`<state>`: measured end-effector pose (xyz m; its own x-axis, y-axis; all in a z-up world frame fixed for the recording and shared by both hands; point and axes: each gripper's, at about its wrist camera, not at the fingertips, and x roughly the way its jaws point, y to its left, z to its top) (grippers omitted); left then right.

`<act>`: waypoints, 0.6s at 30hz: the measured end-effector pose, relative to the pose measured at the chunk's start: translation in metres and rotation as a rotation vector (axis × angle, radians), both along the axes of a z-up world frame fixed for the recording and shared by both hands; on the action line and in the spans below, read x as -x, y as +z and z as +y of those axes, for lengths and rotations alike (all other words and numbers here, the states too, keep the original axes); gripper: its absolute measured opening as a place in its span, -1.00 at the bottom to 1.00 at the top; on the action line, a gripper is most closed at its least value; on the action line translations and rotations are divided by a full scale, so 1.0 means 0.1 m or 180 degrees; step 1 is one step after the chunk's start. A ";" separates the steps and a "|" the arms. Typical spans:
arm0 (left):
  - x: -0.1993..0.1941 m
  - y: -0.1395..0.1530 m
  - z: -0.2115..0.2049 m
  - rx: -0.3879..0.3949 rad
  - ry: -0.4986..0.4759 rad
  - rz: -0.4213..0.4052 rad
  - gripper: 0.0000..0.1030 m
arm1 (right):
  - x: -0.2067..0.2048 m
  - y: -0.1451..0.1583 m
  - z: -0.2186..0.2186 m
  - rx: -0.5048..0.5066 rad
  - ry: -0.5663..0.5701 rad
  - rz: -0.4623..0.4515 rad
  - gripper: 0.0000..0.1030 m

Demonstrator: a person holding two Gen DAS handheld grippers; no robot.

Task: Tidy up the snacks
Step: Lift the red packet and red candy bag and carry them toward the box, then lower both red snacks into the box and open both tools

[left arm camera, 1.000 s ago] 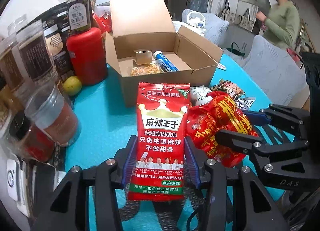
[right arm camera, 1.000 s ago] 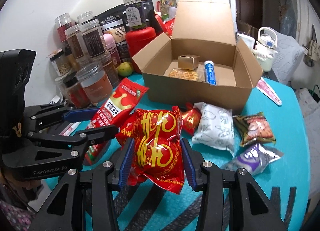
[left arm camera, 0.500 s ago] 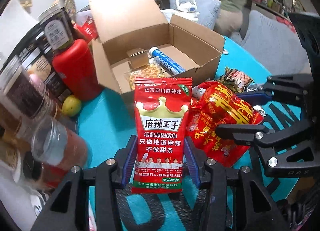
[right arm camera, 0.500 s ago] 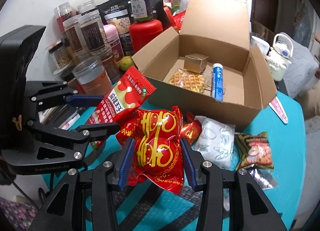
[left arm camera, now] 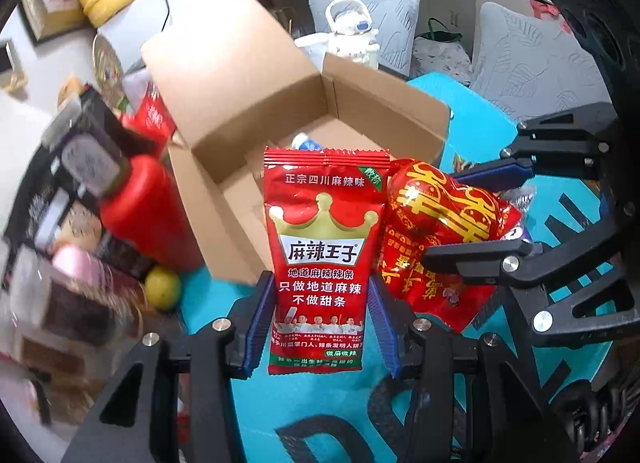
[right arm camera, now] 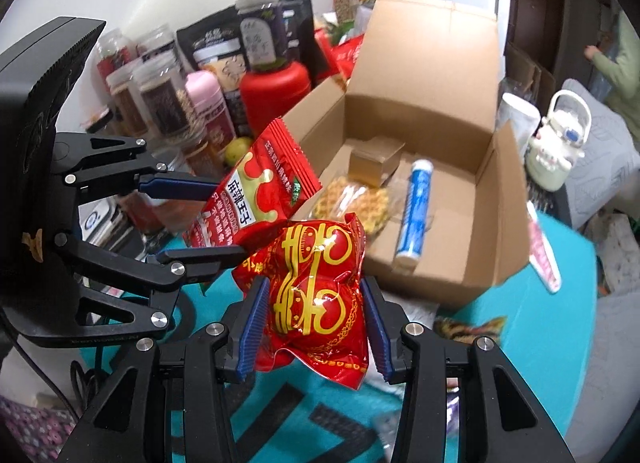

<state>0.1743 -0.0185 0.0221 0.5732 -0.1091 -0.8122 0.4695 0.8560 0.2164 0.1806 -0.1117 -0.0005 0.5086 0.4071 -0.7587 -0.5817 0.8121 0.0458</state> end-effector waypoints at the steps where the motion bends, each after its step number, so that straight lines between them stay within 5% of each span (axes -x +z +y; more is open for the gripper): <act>1: -0.04 0.04 -0.03 -0.0024 -0.0023 -0.0028 -0.11 | -0.03 0.03 -0.01 -0.0002 -0.0011 -0.0017 -0.12; 18: -0.88 0.06 -0.23 -0.0170 -0.0100 -0.0069 -0.11 | -0.88 0.15 -0.13 0.0144 -0.0206 -0.0204 -0.12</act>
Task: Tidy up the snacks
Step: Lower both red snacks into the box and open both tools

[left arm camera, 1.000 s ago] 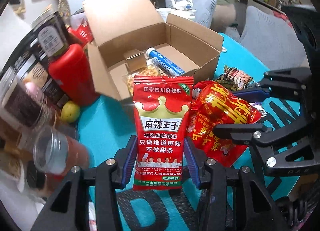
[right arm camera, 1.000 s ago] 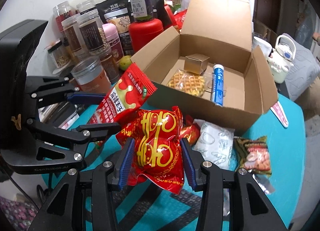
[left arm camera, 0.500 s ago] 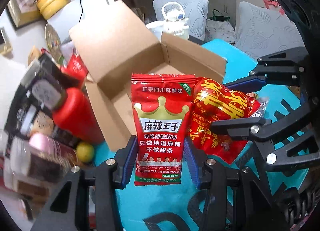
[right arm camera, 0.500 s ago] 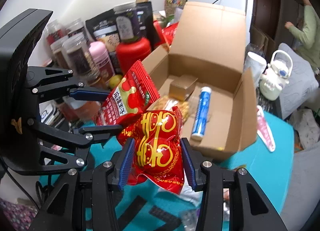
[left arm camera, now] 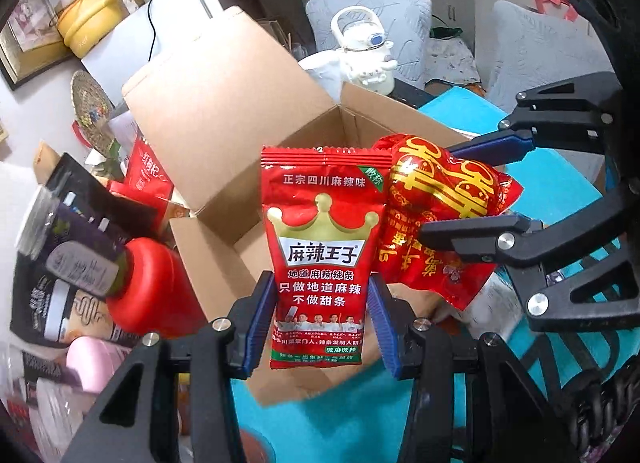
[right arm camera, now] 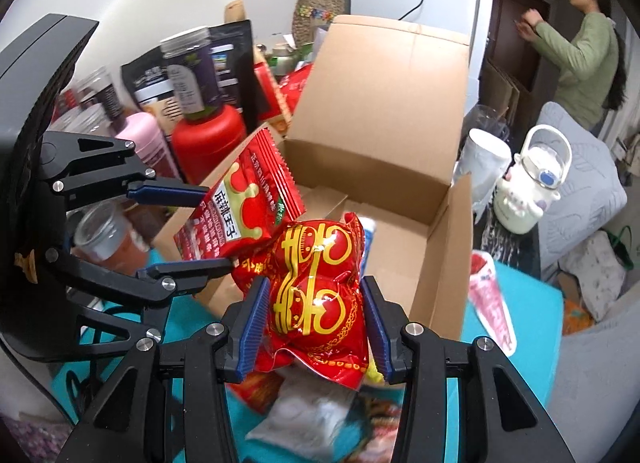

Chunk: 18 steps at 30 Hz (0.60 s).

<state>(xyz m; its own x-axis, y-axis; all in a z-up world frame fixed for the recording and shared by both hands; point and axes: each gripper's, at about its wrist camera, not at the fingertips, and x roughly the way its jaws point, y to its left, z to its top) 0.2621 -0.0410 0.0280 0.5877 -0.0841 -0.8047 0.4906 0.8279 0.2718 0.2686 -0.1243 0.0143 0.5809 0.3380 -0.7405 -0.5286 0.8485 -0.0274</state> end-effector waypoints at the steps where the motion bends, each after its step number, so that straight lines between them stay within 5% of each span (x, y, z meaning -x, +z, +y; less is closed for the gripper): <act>1: -0.07 -0.02 0.00 0.0012 0.0016 0.0024 -0.11 | -0.06 -0.02 0.00 -0.0002 -0.0015 0.0011 -0.12; 18: -0.94 -0.59 0.10 -0.0037 0.0318 0.0529 -0.11 | -0.84 -0.52 0.02 0.0215 -0.0145 0.0390 -0.12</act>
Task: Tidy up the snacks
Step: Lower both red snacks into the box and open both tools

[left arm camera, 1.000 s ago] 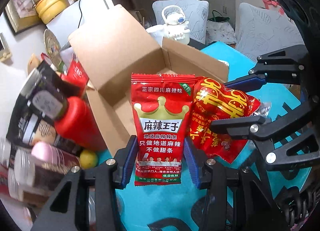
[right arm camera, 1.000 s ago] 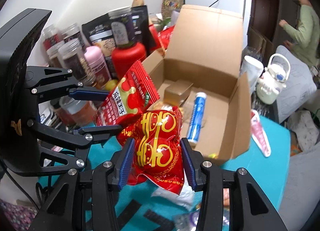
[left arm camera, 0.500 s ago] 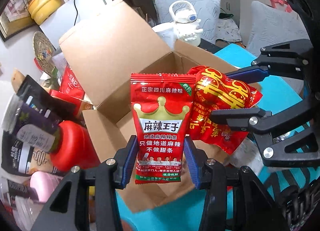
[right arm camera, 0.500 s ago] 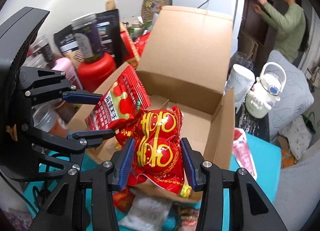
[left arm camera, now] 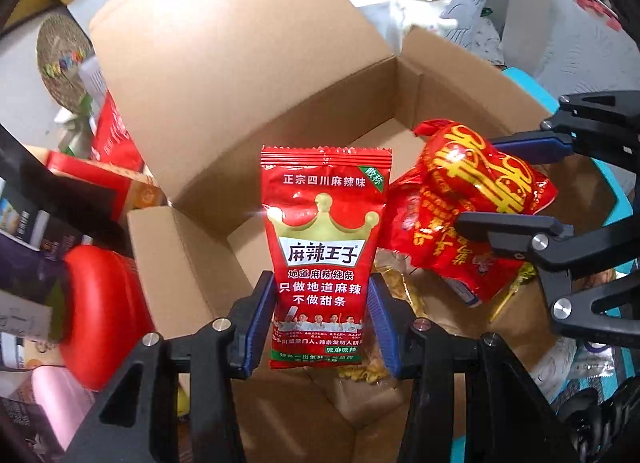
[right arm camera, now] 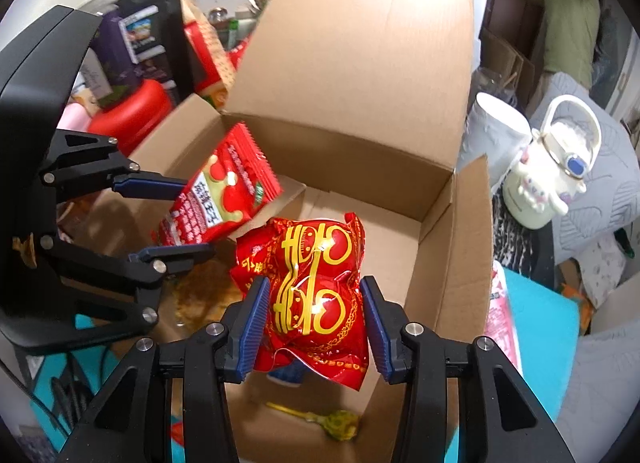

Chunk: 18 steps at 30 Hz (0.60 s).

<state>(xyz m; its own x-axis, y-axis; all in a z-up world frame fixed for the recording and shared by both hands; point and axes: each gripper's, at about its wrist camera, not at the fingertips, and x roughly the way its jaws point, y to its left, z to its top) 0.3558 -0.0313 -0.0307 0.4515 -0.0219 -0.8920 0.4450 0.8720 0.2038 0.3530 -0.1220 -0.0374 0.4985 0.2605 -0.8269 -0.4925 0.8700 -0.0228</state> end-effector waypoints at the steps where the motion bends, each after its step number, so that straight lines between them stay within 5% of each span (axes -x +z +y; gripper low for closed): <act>1: -0.03 -0.04 0.00 0.0004 0.0015 0.0041 -0.11 | -0.02 -0.03 0.00 0.0019 -0.0018 0.0027 -0.12; 9: -0.09 -0.24 -0.02 -0.0022 0.0079 0.0209 -0.11 | -0.03 -0.26 0.00 0.0204 -0.0062 0.0128 -0.10; 18: -0.03 -0.23 -0.06 -0.0209 0.0220 0.0112 -0.09 | 0.08 -0.13 0.05 0.0315 -0.0168 -0.0062 -0.04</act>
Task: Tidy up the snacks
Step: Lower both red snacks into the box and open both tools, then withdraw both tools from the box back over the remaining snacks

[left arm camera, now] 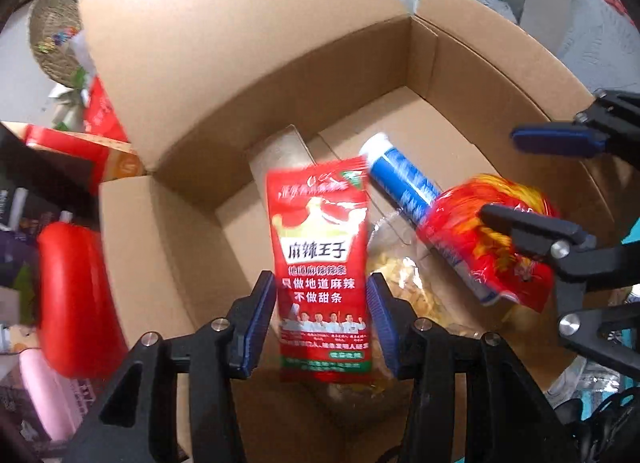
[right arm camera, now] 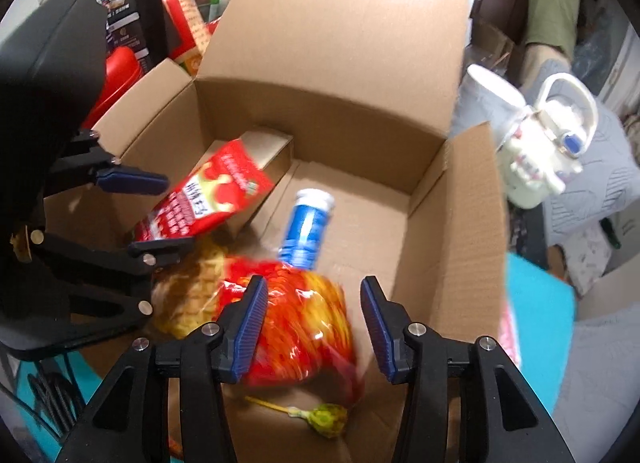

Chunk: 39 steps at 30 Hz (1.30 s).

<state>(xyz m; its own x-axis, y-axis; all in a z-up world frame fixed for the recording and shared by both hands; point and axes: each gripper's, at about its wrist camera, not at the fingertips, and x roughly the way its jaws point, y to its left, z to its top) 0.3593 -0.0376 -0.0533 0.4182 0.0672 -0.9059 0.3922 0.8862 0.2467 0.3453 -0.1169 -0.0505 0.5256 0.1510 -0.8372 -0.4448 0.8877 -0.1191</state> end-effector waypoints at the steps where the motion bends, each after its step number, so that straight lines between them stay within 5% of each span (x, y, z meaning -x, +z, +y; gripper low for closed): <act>1: 0.02 0.04 0.00 -0.0020 0.0001 -0.0080 -0.09 | 0.02 0.03 0.00 0.0028 -0.0009 -0.0025 -0.04; 11: 0.21 0.42 0.02 0.0055 0.0075 -0.0380 0.11 | 0.16 0.28 -0.12 -0.0055 -0.0133 -0.0084 0.08; 39: 1.30 1.18 -0.04 0.0191 -0.0034 -0.0719 0.11 | 1.24 1.04 -0.23 -0.0095 -0.0091 -0.0569 0.08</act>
<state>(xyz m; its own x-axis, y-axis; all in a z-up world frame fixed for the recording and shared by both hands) 0.2296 -0.0418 0.0651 0.6111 0.0105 -0.7915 0.3424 0.8980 0.2762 0.2213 -0.1399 0.0532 0.6702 0.1572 -0.7254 -0.3933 0.9040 -0.1674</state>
